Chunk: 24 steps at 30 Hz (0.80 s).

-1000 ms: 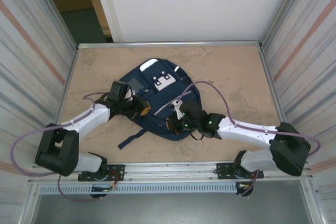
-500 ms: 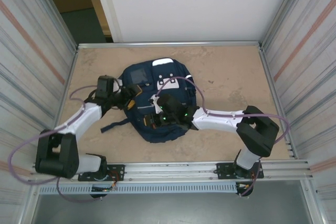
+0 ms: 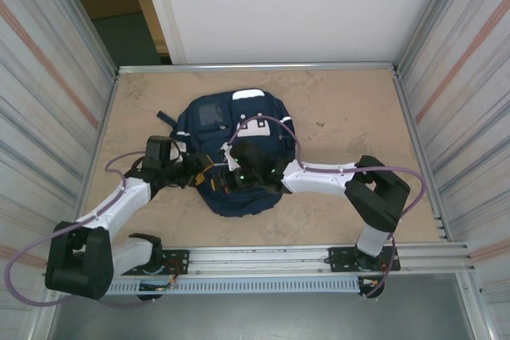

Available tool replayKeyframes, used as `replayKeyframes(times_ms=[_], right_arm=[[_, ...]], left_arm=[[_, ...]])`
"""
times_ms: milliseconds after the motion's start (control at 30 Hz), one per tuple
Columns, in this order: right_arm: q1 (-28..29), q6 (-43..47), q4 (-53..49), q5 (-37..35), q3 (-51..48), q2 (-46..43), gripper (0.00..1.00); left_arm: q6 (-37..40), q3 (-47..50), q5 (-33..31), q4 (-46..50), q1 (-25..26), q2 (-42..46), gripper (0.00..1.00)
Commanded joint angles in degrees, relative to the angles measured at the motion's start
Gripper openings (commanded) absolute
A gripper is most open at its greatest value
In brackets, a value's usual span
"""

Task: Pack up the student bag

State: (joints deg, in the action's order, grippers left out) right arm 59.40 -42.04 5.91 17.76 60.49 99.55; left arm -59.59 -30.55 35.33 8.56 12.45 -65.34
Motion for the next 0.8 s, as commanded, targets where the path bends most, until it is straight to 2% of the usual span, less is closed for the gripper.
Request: replayKeyframes(times_ms=[0, 33, 133, 233, 333, 500, 633, 767], right_arm=[[0.8, -1.9, 1.4, 0.7, 1.0, -0.1, 0.0], [0.6, -2.4, 1.4, 0.2, 0.5, -0.4, 0.0], [0.3, -3.1, 0.9, -0.7, -1.1, -1.9, 0.0], [-0.3, -2.8, -0.8, -2.0, -3.2, -4.5, 0.01], [-1.2, -2.6, -5.1, -5.0, -5.3, -7.2, 0.02], [-1.6, -1.9, -9.0, -8.5, -10.3, -11.9, 0.02], [-1.6, -2.2, -9.5, -10.3, -14.2, -15.5, 0.02], [-0.7, 0.0, -8.3, -11.0, -13.1, -16.3, 0.02]], left_arm=[[1.3, -2.9, 2.1, -2.3, 1.1, -0.3, 0.21], [2.9, -3.9, 1.6, 0.1, 0.8, -0.2, 0.16], [8.1, -5.8, -2.4, 6.3, 0.3, 0.4, 0.1], [9.6, -5.5, -5.2, 8.0, -1.7, -0.1, 0.07], [10.2, -6.3, -4.8, 9.4, -4.0, -2.8, 0.07], [11.2, -10.7, -4.1, 8.6, -4.4, -10.4, 0.08], [14.0, -15.9, -2.4, 9.1, -4.5, -16.3, 0.11], [13.2, -20.8, -3.4, 10.6, -4.9, -20.8, 0.15]])
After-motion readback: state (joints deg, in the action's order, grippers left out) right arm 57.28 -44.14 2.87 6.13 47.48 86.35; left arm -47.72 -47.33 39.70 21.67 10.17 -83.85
